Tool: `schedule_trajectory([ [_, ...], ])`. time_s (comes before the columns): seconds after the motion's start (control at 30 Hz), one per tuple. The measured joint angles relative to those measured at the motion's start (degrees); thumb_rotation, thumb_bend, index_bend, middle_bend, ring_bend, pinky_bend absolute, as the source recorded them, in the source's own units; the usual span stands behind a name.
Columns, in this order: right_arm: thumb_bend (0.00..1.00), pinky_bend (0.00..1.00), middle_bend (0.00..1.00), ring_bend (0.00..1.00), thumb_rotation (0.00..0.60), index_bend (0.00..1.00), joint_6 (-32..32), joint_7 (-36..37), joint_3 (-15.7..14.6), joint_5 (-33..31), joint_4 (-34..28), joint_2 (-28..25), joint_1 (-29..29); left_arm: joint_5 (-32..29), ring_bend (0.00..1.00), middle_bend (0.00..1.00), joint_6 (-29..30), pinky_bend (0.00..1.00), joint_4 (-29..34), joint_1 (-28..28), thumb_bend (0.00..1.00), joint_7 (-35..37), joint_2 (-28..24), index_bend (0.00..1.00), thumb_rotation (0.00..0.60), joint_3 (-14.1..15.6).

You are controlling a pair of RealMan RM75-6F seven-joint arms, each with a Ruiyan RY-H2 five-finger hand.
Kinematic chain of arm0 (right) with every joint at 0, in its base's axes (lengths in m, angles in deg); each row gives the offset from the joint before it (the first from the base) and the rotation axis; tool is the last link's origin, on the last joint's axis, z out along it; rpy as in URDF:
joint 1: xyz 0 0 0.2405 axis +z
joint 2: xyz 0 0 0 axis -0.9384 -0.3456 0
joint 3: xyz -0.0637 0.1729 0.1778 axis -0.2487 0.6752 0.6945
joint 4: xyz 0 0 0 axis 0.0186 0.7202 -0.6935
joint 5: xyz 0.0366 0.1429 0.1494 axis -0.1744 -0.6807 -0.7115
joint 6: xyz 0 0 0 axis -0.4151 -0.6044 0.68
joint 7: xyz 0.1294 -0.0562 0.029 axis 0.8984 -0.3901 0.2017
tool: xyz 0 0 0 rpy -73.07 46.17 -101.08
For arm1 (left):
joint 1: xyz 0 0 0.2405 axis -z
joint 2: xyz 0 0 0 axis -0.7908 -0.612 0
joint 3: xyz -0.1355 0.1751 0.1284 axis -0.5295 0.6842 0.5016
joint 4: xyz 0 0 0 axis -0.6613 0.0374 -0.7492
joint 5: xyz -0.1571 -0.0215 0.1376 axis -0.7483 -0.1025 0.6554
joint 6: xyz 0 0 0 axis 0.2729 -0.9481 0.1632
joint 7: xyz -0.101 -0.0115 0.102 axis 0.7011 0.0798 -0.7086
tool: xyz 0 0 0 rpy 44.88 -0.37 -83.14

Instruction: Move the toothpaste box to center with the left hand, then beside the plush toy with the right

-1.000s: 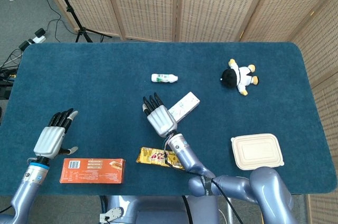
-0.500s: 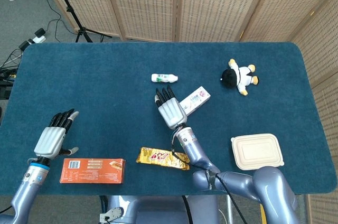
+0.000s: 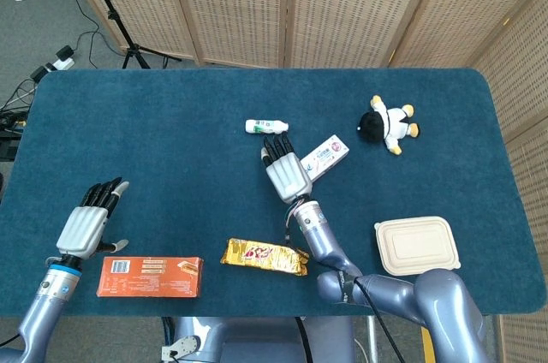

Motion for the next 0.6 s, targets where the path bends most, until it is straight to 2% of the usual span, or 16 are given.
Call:
schedule_trajectory([
  [0.37, 0.31, 0.0, 0.0, 0.0, 0.6, 0.13, -0.4, -1.4, -0.4, -1.1, 0.2, -1.6, -0.7, 0.1, 0.0, 0.0, 0.1, 0.0, 0.3, -0.1, 0.0, 0.0, -0.1, 0.0, 0.6, 0.0],
  [0.6, 0.34, 0.0, 0.0, 0.0, 0.6, 0.13, -1.8, -5.7, -1.3, -1.6, -4.8, -3.8, -1.0, 0.2, 0.0, 0.0, -0.2, 0.0, 0.3, 0.0, 0.0, 0.2, -0.1, 0.0, 0.6, 0.2],
])
